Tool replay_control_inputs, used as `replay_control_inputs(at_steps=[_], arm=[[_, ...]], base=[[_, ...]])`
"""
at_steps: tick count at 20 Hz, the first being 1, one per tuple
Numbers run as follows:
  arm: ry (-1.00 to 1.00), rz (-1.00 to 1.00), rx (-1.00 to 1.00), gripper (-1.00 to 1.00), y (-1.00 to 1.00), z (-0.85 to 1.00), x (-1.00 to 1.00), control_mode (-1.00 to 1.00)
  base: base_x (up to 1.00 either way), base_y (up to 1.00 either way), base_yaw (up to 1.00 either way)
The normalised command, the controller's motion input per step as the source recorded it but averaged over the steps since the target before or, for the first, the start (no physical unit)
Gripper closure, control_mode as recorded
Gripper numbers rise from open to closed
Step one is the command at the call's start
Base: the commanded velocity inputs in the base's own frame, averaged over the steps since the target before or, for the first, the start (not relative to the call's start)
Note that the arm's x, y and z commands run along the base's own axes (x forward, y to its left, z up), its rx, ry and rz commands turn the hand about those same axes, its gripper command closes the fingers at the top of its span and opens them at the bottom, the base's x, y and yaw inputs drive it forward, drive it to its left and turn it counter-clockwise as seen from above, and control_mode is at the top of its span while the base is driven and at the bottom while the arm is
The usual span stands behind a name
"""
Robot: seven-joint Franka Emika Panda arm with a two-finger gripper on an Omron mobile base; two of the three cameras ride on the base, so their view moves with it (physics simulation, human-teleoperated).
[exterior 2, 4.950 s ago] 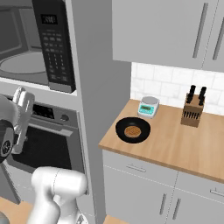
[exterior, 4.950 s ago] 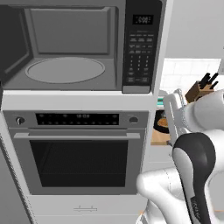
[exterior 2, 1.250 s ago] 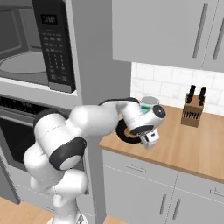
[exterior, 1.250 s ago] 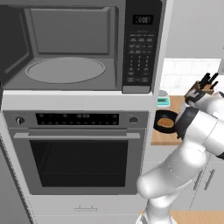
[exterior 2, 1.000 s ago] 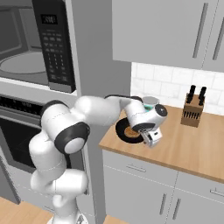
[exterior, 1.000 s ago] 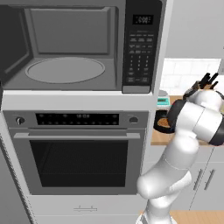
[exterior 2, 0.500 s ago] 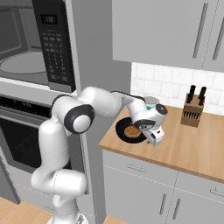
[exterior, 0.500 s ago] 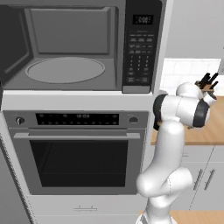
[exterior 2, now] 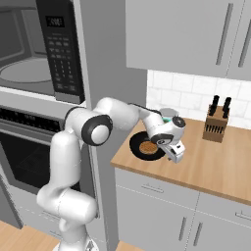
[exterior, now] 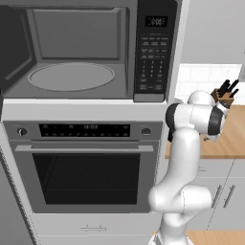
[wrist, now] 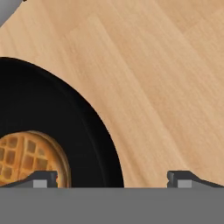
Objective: Open the microwave, place the bowl with waffle inside the microwave, then close the microwave door and turn it on.
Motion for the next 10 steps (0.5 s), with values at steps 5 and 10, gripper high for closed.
replay_control_inputs(at_steps=[5,10], arm=[[0.00,0.00,-0.19,-1.00,0.15,-0.19,0.00,-1.00],[0.00,0.00,-0.19,1.00,0.30,-0.21,0.00,-1.00]], base=[[0.00,0.00,0.00],[0.00,0.00,0.00]])
